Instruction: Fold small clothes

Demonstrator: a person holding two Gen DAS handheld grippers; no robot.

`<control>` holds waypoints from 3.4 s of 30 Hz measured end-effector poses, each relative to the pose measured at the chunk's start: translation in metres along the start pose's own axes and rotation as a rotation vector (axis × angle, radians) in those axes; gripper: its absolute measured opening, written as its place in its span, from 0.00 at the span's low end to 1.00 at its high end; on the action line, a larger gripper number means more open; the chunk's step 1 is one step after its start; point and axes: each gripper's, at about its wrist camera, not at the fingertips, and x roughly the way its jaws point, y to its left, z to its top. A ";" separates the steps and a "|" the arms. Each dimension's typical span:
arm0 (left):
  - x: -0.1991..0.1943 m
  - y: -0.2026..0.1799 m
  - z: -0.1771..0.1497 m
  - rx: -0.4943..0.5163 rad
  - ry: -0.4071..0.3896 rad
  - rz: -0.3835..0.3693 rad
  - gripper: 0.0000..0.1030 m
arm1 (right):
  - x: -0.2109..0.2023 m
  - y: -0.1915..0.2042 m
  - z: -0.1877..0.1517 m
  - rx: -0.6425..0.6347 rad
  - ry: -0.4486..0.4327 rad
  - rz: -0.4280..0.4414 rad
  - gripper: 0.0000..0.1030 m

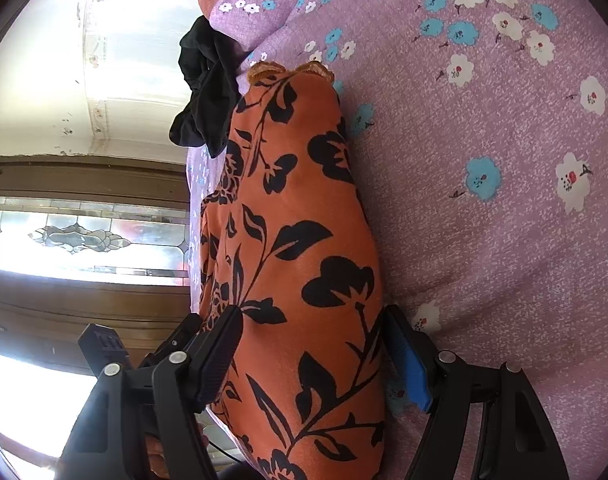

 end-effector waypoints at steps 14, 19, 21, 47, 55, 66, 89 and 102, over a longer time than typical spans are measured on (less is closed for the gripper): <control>0.030 0.015 -0.002 -0.128 0.169 -0.235 0.79 | 0.006 -0.007 0.001 0.007 -0.001 0.050 0.73; 0.043 0.033 -0.001 -0.233 0.249 -0.377 0.79 | 0.007 -0.007 0.000 -0.001 -0.007 0.058 0.73; 0.044 0.037 -0.001 -0.254 0.260 -0.414 0.79 | 0.008 -0.006 -0.001 -0.007 -0.010 0.056 0.73; 0.033 0.044 -0.002 -0.185 0.284 -0.350 0.83 | -0.006 0.019 0.001 -0.082 -0.033 -0.057 0.74; 0.023 0.032 -0.006 -0.075 0.218 -0.205 0.83 | -0.050 0.085 -0.006 -0.475 -0.322 -0.090 0.35; 0.031 0.021 -0.013 -0.123 0.249 -0.252 0.83 | -0.001 0.078 0.017 -0.388 -0.175 -0.123 0.30; 0.031 0.026 -0.019 -0.141 0.283 -0.449 0.66 | -0.018 0.064 0.022 -0.185 -0.083 -0.109 0.71; 0.037 0.007 -0.018 -0.085 0.250 -0.363 0.67 | 0.012 0.010 0.008 -0.068 -0.014 0.051 0.74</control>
